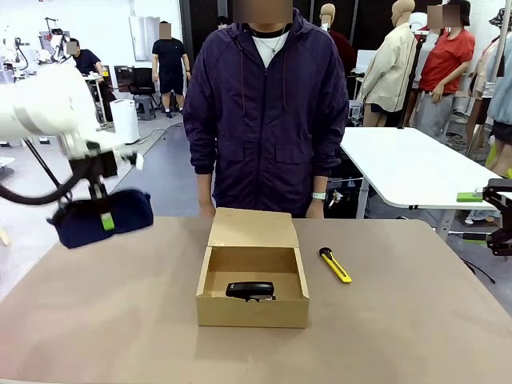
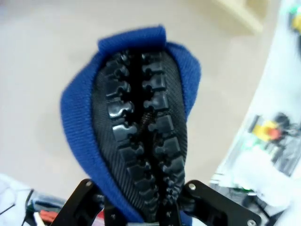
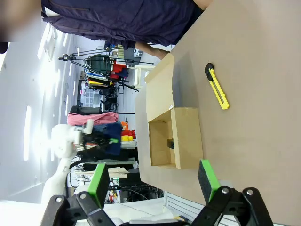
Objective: Pack the items into the box.
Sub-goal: Pick up the item indicated by the person and place it inside the Mailer Box.
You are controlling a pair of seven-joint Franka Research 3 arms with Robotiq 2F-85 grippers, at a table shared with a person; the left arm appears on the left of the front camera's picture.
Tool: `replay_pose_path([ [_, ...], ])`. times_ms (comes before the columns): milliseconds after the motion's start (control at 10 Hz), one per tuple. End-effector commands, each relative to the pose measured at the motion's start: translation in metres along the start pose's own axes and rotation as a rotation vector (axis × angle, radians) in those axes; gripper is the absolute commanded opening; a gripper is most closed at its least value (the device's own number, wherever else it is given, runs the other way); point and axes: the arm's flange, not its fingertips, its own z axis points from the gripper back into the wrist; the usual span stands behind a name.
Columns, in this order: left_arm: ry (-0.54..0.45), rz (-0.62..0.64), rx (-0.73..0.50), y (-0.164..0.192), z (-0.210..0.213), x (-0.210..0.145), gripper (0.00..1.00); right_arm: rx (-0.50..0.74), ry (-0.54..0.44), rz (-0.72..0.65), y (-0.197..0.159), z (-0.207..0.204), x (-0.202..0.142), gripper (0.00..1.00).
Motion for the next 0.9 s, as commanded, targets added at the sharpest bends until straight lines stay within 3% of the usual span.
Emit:
replay_pose_path([
  [0,-0.074,0.091,0.068,-0.045,0.050,-0.019,0.00,-0.002,0.007,-0.004,0.003,0.003,0.001,1.00],
  [200,-0.061,0.071,0.139,-0.083,0.055,-0.045,0.00,-0.002,0.007,-0.004,0.003,0.003,0.001,1.00],
  [300,-0.068,0.062,0.057,-0.054,0.071,-0.017,0.00,-0.002,0.007,-0.004,0.003,0.003,0.001,1.00],
  [800,-0.061,0.060,0.052,-0.056,0.060,-0.017,0.00,-0.002,0.007,-0.004,0.003,0.003,0.001,1.00],
])
